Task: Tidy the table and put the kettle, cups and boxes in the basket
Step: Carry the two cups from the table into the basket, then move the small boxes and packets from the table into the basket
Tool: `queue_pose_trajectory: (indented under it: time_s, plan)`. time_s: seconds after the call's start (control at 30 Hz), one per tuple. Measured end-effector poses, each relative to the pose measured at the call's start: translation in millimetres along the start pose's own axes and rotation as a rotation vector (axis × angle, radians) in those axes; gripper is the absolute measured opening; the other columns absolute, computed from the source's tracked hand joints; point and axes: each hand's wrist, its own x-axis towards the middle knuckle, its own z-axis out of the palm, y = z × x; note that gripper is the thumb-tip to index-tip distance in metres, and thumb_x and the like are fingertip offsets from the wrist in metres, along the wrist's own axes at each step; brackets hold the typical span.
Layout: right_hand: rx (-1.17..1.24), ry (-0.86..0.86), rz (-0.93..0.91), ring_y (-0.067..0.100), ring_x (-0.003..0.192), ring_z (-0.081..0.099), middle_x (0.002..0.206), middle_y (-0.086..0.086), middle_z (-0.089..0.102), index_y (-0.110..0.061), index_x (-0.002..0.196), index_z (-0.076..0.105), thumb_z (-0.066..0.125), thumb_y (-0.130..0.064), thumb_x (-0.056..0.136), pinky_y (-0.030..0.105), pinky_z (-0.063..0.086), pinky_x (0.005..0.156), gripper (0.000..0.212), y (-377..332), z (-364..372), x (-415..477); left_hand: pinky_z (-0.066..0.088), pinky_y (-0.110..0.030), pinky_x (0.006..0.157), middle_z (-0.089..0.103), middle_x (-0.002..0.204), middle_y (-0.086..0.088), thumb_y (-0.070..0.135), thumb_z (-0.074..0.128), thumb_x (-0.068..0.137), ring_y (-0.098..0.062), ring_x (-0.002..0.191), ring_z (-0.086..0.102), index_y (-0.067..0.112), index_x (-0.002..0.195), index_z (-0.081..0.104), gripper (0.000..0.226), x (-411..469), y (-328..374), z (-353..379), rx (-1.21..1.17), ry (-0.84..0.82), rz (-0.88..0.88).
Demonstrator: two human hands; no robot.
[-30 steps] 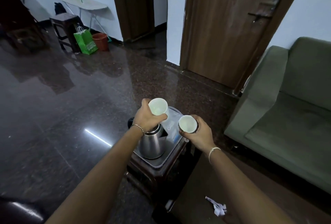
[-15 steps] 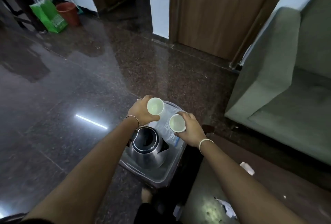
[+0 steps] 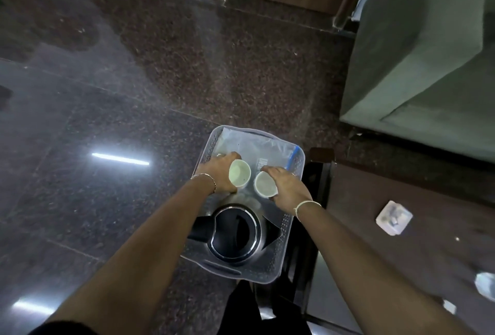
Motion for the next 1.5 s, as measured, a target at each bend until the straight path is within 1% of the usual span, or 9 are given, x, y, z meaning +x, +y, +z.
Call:
queue_pose_trajectory:
  time_s: [0.37,0.5,0.63,0.73,0.87,1.1,1.27,1.4,1.5]
  plan:
    - [-0.004,0.017,0.014,0.030,0.125,0.050,0.142,0.002,0.045,-0.025,0.143,0.037,0.068,-0.002,0.077,0.039,0.040,0.106,0.076,6,11,8,0.048,-0.049,0.093,0.052,0.125,-0.005,0.025,0.081,0.060,-0.030,0.112,0.055,0.028,0.123,0.041,0.075,16,-9,12,0.030,-0.066,0.069]
    - [-0.015,0.017,0.025,0.030,0.128,0.047,0.145,0.000,0.039,-0.027,0.148,0.029,0.061,0.007,0.075,0.038,0.042,0.105,0.087,3,6,-2,0.046,-0.049,0.097,0.048,0.132,-0.009,0.017,0.079,0.066,-0.031,0.120,0.051,0.027,0.135,0.033,0.084,12,-6,5,0.088,-0.136,0.055]
    - [0.032,0.063,0.031,0.029,0.131,0.044,0.146,0.000,0.039,-0.026,0.149,0.029,0.064,-0.001,0.077,0.042,0.043,0.104,0.084,4,-5,-22,0.042,-0.031,0.100,0.046,0.140,-0.014,-0.001,0.064,0.076,-0.030,0.127,0.048,0.021,0.146,0.028,0.082,2,12,-10,-0.161,-0.072,-0.012]
    - [0.062,0.144,0.021,0.024,0.137,0.039,0.149,0.001,0.040,-0.023,0.149,0.030,0.072,-0.017,0.078,0.037,0.037,0.109,0.082,11,-17,-43,0.040,-0.030,0.099,0.049,0.139,-0.011,-0.004,0.055,0.080,-0.028,0.124,0.050,0.016,0.142,0.034,0.069,-7,42,-21,-0.355,0.059,-0.043]
    - [0.115,0.278,0.021,0.023,0.134,0.042,0.144,0.005,0.047,-0.022,0.146,0.036,0.070,-0.013,0.076,0.035,0.038,0.109,0.078,28,-30,-80,0.043,-0.035,0.102,0.056,0.130,-0.009,-0.002,0.053,0.082,-0.026,0.118,0.053,0.013,0.134,0.045,0.054,-20,98,-25,-0.532,0.145,-0.028]
    - [0.125,0.405,0.055,0.024,0.128,0.047,0.134,0.006,0.054,-0.015,0.138,0.046,0.064,-0.013,0.079,0.035,0.040,0.106,0.062,95,-53,-164,0.041,-0.008,0.067,0.058,0.107,-0.002,0.004,0.056,0.084,-0.014,0.095,0.055,0.009,0.125,0.052,0.042,-42,212,16,-0.576,0.160,0.031]
    - [0.077,0.393,0.150,0.021,0.129,0.046,0.135,0.005,0.054,-0.016,0.136,0.049,0.065,-0.018,0.080,0.026,0.024,0.106,0.059,162,-64,-219,0.045,-0.037,0.101,0.062,0.120,-0.017,0.001,0.059,0.084,-0.029,0.112,0.059,0.005,0.124,0.051,0.041,-50,283,77,-0.643,0.069,0.030]
    - [0.151,0.358,0.306,0.026,0.123,0.050,0.131,0.006,0.054,-0.015,0.128,0.056,0.062,-0.017,0.082,0.036,0.045,0.098,0.047,212,-63,-253,0.045,-0.034,0.101,0.062,0.120,-0.015,0.005,0.062,0.086,-0.027,0.112,0.058,0.006,0.125,0.052,0.040,-54,324,125,-0.655,0.014,0.018]
    - [0.095,0.296,0.405,0.029,0.116,0.055,0.124,0.008,0.056,-0.015,0.121,0.060,0.058,-0.016,0.083,0.037,0.050,0.092,0.037,246,-59,-264,0.046,-0.028,0.092,0.063,0.119,-0.012,0.007,0.062,0.085,-0.023,0.110,0.060,0.008,0.124,0.054,0.039,-51,341,155,-0.671,0.002,-0.007]
